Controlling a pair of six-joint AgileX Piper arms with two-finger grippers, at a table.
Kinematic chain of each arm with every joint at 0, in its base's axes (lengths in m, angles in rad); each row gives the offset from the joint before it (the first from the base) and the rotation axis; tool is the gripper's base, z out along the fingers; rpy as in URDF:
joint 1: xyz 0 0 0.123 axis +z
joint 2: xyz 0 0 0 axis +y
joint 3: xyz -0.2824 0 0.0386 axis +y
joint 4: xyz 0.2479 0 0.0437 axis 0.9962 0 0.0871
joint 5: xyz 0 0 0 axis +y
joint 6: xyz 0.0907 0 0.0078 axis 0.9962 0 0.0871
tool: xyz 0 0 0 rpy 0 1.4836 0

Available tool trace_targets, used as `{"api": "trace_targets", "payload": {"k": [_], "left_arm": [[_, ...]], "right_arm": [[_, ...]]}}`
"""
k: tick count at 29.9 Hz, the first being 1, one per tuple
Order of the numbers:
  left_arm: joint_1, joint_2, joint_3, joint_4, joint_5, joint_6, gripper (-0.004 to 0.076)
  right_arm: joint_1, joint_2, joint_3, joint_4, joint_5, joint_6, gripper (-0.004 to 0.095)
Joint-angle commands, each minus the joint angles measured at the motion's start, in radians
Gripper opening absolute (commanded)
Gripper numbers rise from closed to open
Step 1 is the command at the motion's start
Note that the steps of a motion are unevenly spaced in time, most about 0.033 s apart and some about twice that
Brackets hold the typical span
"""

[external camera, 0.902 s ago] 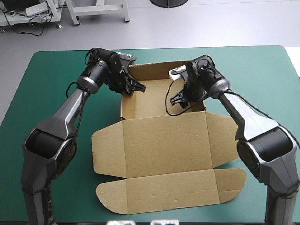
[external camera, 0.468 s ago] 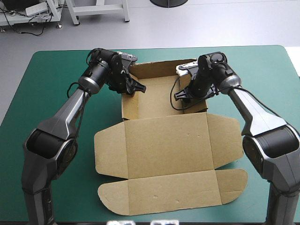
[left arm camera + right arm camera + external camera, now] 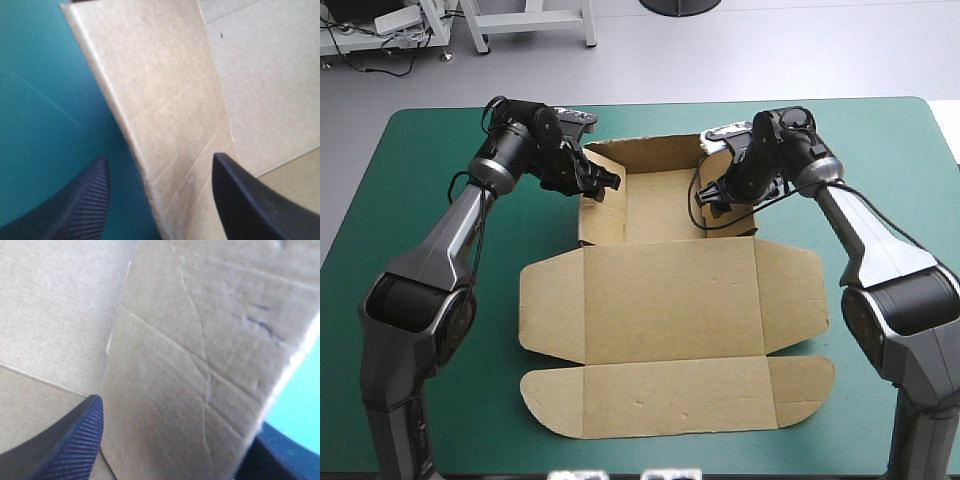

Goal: Fold the box

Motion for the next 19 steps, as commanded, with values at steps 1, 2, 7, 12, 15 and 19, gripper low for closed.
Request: {"api": "trace_targets", "payload": {"k": [1, 2, 7, 12, 15, 19], "left_arm": [[0.003, -0.055, -0.036, -0.022, 0.029, 0.022, 0.0435], [0.003, -0.055, -0.038, -0.02, 0.023, 0.033, 0.0435], [0.003, -0.064, -0.038, -0.021, -0.013, 0.048, 0.0435], [0.003, -0.107, -0.041, -0.015, -0.033, 0.101, 0.0435], [0.003, -0.152, -0.041, 0.009, -0.053, 0.115, 0.0435], [0.003, -0.245, -0.041, 0.026, -0.068, 0.124, 0.0435]], "right_arm": [[-0.008, -0.063, -0.07, -0.012, -0.03, -0.021, 0.0616], [-0.01, -0.063, -0.083, -0.012, -0.028, -0.021, 0.0616], [-0.022, -0.067, -0.185, -0.005, -0.007, -0.021, 0.0616], [-0.022, -0.081, -0.242, -0.007, 0.013, -0.036, 0.0616], [-0.022, -0.106, -0.244, -0.025, 0.011, -0.045, 0.0615], [-0.022, -0.133, -0.244, -0.058, 0.041, -0.052, 0.0615]]}}
